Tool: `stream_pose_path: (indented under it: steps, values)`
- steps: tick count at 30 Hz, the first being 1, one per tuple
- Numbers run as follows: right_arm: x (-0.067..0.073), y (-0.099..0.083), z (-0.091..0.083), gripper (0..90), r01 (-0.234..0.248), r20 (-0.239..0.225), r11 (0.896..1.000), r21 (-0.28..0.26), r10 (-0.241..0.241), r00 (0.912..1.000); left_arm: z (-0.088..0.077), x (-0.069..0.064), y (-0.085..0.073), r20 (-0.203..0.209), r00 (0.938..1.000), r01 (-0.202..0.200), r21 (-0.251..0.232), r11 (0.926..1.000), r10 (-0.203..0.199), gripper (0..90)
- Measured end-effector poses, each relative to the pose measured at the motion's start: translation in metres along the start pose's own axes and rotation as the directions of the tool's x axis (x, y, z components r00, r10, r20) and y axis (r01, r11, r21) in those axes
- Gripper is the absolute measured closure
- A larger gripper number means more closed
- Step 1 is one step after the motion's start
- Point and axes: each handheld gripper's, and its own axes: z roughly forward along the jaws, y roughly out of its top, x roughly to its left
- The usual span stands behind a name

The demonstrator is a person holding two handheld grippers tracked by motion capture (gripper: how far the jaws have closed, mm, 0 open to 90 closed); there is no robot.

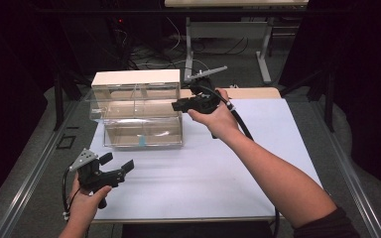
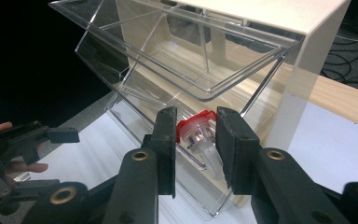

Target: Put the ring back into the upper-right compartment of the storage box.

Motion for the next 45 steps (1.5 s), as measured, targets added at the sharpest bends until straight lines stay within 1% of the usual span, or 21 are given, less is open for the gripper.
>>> stream_pose_path:
  steps: [2, 9, 10, 16, 18, 19, 20, 22, 25, 27, 28, 29, 32, 33, 38, 41, 42, 45]
  values:
    - [0.000, -0.001, 0.003, 69.6, -0.002, -0.001, 1.000, 0.005, 0.002, 1.0000, 0.000, 0.000, 0.000, 0.000, 1.0000, -0.001, 0.000, 1.0000, 0.001, 5.4]
    - [0.003, -0.003, 0.012, 69.6, -0.015, -0.001, 1.000, -0.003, 0.015, 0.9999, 0.000, 0.001, 0.000, 0.000, 1.0000, 0.001, 0.000, 1.0000, -0.001, 5.4]
    - [0.003, -0.003, 0.014, 69.6, -0.013, -0.001, 1.000, -0.014, 0.013, 0.9999, 0.000, 0.001, 0.000, 0.000, 1.0000, 0.001, 0.000, 1.0000, -0.001, 5.4]
    - [0.006, -0.004, 0.020, 69.6, -0.024, 0.008, 0.999, -0.024, 0.024, 0.9997, -0.001, 0.002, 0.000, -0.002, 1.0000, -0.001, -0.005, 1.0000, 0.001, 5.4]
    - [0.008, -0.005, 0.025, 69.5, -0.018, 0.014, 0.999, -0.042, 0.019, 0.9997, -0.001, 0.002, 0.000, -0.003, 1.0000, 0.003, -0.003, 1.0000, -0.003, 5.4]
    - [0.009, -0.005, 0.026, 69.6, -0.027, 0.015, 0.999, -0.037, 0.027, 0.9995, -0.001, 0.002, 0.000, -0.002, 1.0000, 0.004, -0.006, 1.0000, -0.004, 5.4]
    - [0.009, -0.006, 0.028, 69.5, -0.022, 0.016, 0.999, -0.045, 0.023, 0.9996, -0.001, 0.002, 0.000, -0.002, 1.0000, 0.004, -0.006, 1.0000, -0.004, 5.4]
    - [0.010, -0.007, 0.031, 69.5, -0.032, 0.018, 0.998, -0.048, 0.032, 0.9993, -0.001, 0.002, 0.000, -0.001, 1.0000, 0.003, -0.006, 1.0000, -0.003, 5.4]
    - [0.011, -0.009, 0.034, 69.4, -0.043, 0.029, 0.998, -0.051, 0.045, 0.9986, -0.001, 0.002, 0.000, -0.002, 1.0000, 0.003, -0.003, 1.0000, -0.003, 5.4]
    - [0.012, -0.010, 0.037, 69.4, -0.049, 0.036, 0.997, -0.063, 0.052, 0.9980, -0.001, 0.002, 0.000, -0.002, 1.0000, 0.003, -0.005, 1.0000, -0.003, 5.4]
    - [0.012, -0.010, 0.037, 69.4, -0.053, 0.039, 0.997, -0.052, 0.056, 0.9977, -0.001, 0.002, 0.000, 0.000, 1.0000, 0.009, -0.004, 1.0000, -0.009, 5.4]
    - [0.012, -0.011, 0.039, 69.4, -0.051, 0.042, 0.996, -0.070, 0.054, 0.9976, -0.001, 0.002, 0.000, 0.001, 1.0000, 0.008, -0.005, 1.0000, -0.008, 5.4]
    - [0.013, -0.012, 0.042, 69.4, -0.054, 0.059, 0.996, -0.074, 0.058, 0.9966, -0.001, 0.003, 0.000, 0.000, 1.0000, 0.003, 0.000, 1.0000, -0.003, 5.4]
    - [0.013, -0.013, 0.043, 69.3, -0.054, 0.058, 0.995, -0.079, 0.059, 0.9966, -0.001, 0.002, 0.000, 0.002, 0.9999, 0.010, -0.002, 0.9999, -0.010, 5.4]
    - [0.013, -0.014, 0.047, 69.1, -0.064, 0.074, 0.994, -0.085, 0.070, 0.9948, -0.001, 0.002, 0.000, 0.004, 0.9999, 0.010, -0.002, 0.9999, -0.010, 5.4]
    - [0.013, -0.015, 0.049, 69.1, -0.057, 0.086, 0.994, -0.089, 0.065, 0.9942, -0.001, 0.003, 0.000, 0.004, 0.9999, 0.012, -0.003, 0.9999, -0.012, 5.4]
    - [0.013, -0.015, 0.050, 69.0, -0.070, 0.088, 0.993, -0.094, 0.079, 0.9930, -0.001, 0.003, 0.000, 0.004, 0.9999, 0.013, -0.003, 0.9999, -0.013, 5.4]
    - [0.012, -0.015, 0.052, 68.9, -0.082, 0.088, 0.991, -0.102, 0.091, 0.9920, -0.001, 0.003, 0.000, 0.004, 0.9999, 0.013, -0.004, 0.9999, -0.013, 5.4]
